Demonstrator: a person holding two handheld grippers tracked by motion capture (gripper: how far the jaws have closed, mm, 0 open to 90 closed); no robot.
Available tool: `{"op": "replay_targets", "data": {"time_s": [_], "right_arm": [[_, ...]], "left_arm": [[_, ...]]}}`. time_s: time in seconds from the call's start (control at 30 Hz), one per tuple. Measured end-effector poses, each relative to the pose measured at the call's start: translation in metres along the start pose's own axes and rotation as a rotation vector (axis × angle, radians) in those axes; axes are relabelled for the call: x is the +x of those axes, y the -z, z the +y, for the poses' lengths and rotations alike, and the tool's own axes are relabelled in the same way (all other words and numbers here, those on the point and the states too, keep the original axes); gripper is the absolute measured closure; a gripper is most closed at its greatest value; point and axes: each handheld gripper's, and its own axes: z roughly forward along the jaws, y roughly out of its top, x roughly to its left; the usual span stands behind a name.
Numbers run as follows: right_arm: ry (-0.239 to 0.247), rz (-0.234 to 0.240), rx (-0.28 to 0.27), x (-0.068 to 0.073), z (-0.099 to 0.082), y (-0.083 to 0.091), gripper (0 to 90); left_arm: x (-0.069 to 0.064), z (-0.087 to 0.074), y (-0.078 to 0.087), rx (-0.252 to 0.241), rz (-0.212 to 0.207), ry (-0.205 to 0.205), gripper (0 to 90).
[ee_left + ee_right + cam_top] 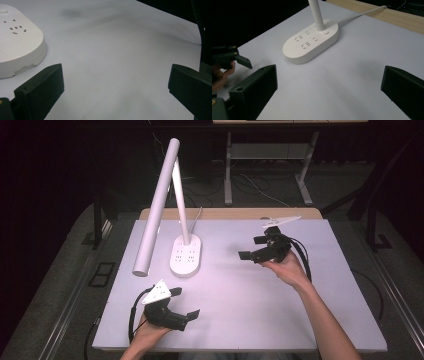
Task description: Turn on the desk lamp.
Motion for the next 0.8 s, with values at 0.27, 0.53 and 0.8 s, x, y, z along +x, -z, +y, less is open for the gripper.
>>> {"op": "replay_targets", "data": {"time_s": [0.27,0.53,0.8], "right_arm": [[-0.036,-0.048,-0.003,0.004,-0.034,0.031,0.4],[-0.077,-0.083,-0.013,0.009,-0.069,0.057,0.4],[-0.103,-0.108,-0.018,0.015,-0.099,0.073,0.5]], "left_arm": [[-0.001,0.000,0.000,0.004,0.001,-0.003,0.0],[0.000,0.000,0.000,0.005,0.005,0.000,0.0],[-0.001,0.000,0.000,0.007,0.009,0.001,0.0]]}}
